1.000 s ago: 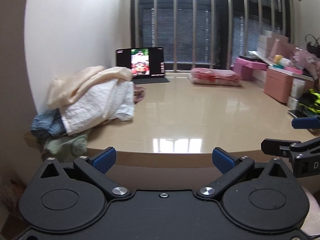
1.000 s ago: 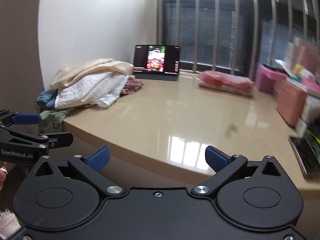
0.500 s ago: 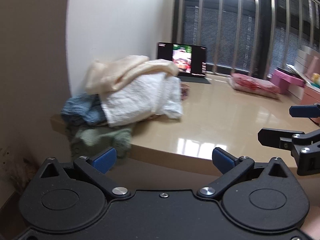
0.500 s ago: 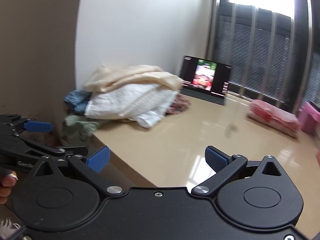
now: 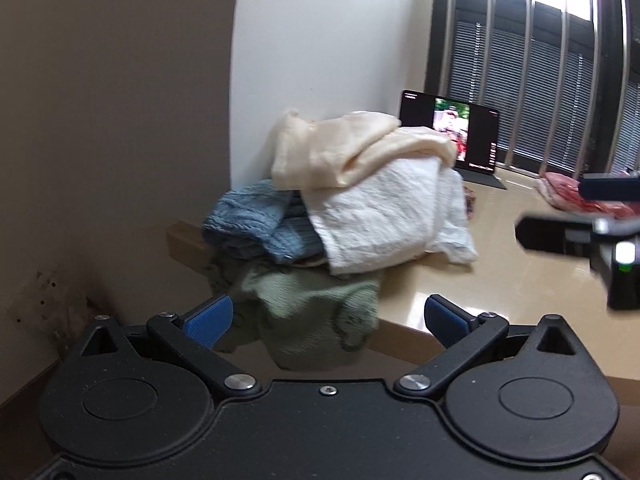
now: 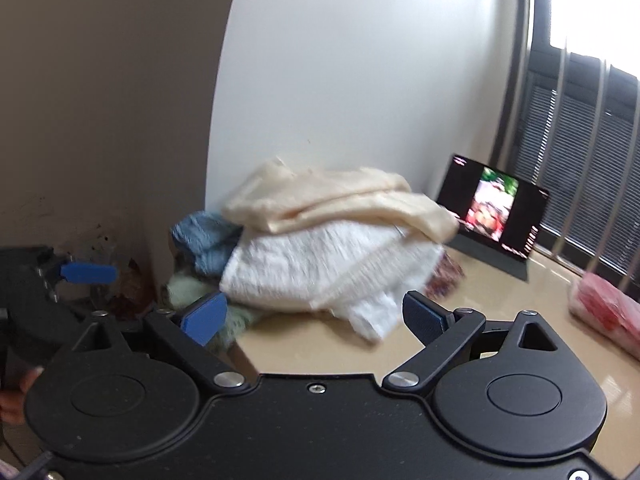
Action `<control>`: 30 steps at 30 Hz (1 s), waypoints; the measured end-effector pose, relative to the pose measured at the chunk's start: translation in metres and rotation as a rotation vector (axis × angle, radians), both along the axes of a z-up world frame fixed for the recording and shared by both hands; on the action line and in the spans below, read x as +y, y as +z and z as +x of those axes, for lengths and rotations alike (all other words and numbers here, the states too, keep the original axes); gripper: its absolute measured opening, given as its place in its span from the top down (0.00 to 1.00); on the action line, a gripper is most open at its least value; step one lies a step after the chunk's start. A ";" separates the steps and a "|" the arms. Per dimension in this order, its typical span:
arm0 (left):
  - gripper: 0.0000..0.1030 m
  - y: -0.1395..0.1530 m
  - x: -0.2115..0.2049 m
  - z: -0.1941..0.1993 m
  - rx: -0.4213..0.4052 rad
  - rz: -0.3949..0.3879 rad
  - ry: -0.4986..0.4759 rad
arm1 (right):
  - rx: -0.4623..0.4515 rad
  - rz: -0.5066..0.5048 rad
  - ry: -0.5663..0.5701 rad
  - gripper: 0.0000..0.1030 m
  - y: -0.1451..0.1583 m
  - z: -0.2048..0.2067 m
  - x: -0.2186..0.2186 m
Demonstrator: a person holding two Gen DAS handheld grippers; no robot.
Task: Fold clothes
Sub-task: 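Move both tools toward the clothes pile beside the wall, then close the right gripper on the cream camisole while the left tool approaches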
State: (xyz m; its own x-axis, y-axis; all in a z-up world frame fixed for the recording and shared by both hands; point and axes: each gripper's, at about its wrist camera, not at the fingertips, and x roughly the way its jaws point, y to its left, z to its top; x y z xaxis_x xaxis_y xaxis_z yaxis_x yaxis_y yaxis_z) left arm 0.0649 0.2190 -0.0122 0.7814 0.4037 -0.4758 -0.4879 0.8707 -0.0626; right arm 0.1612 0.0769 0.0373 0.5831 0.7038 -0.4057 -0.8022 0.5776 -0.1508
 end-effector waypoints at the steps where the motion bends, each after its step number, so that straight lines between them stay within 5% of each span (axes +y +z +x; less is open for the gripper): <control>1: 0.00 -0.001 0.005 0.002 -0.002 -0.004 0.010 | 0.003 0.009 0.011 0.10 0.002 0.004 0.006; 10: 0.00 -0.004 0.046 0.025 -0.012 0.041 0.086 | 0.028 0.026 0.059 0.12 0.010 0.044 0.064; 19: 0.00 -0.002 0.064 0.073 0.014 0.230 0.003 | 0.062 0.020 0.057 0.18 0.018 0.097 0.122; 23: 0.00 0.002 0.065 0.094 0.001 0.262 -0.050 | 0.158 0.023 -0.010 0.19 0.029 0.140 0.142; 30: 0.13 0.008 0.072 0.130 -0.043 0.182 -0.110 | 0.379 0.025 -0.100 0.23 0.027 0.215 0.171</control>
State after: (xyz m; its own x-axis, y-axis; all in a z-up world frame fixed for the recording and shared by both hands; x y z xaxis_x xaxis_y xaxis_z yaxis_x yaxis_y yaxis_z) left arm 0.1953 0.2913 -0.0041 0.8435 0.3912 -0.3681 -0.3898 0.9173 0.0817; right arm 0.3765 0.2484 0.0638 0.4610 0.6639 -0.5888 -0.7380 0.6553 0.1610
